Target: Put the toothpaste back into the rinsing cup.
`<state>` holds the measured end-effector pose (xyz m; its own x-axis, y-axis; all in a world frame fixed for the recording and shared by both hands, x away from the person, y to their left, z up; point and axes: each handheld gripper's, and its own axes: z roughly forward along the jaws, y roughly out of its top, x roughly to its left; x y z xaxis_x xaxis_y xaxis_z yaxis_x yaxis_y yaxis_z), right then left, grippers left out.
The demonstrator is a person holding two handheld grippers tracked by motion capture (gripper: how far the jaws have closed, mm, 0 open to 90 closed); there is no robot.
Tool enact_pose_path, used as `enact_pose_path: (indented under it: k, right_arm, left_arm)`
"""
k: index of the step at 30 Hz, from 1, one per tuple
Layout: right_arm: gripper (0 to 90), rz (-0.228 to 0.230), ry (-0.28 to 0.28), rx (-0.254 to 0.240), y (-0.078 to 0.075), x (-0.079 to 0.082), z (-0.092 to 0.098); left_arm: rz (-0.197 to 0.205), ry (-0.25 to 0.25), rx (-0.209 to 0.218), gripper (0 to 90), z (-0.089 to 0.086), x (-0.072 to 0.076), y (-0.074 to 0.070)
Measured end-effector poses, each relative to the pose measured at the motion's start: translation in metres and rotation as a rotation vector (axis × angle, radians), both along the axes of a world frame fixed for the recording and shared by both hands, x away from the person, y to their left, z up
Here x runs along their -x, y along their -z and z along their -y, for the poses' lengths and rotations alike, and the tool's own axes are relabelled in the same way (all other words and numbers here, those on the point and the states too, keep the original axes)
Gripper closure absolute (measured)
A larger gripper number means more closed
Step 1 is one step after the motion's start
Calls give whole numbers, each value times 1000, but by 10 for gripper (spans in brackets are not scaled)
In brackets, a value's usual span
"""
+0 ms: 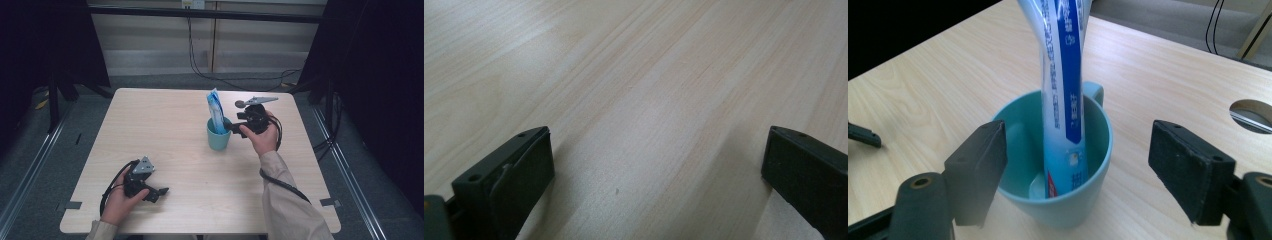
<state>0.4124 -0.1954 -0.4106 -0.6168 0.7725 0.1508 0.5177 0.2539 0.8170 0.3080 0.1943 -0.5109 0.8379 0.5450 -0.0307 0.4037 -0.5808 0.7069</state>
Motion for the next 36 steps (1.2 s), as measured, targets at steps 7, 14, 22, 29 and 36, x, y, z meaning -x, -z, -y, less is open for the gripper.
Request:
enact_pose_path:
  k: [7,14,22,29,36]
  right_arm:
    - [190,-15,-27,10,-1,4,5]
    - [183,-25,-42,21,-1,8,8]
    - [182,-20,-57,25,-5,13,12]
    - [182,-23,-60,35,-5,17,16]
    - [182,-20,-71,38,-6,20,18]
  left_arm:
    - [0,0,0,1,0,0,0]
    - [0,0,0,1,0,0,0]
    - [0,0,0,1,0,0,0]
    - [-2,-1,0,1,0,0,0]
    - [-2,-1,0,1,0,0,0]
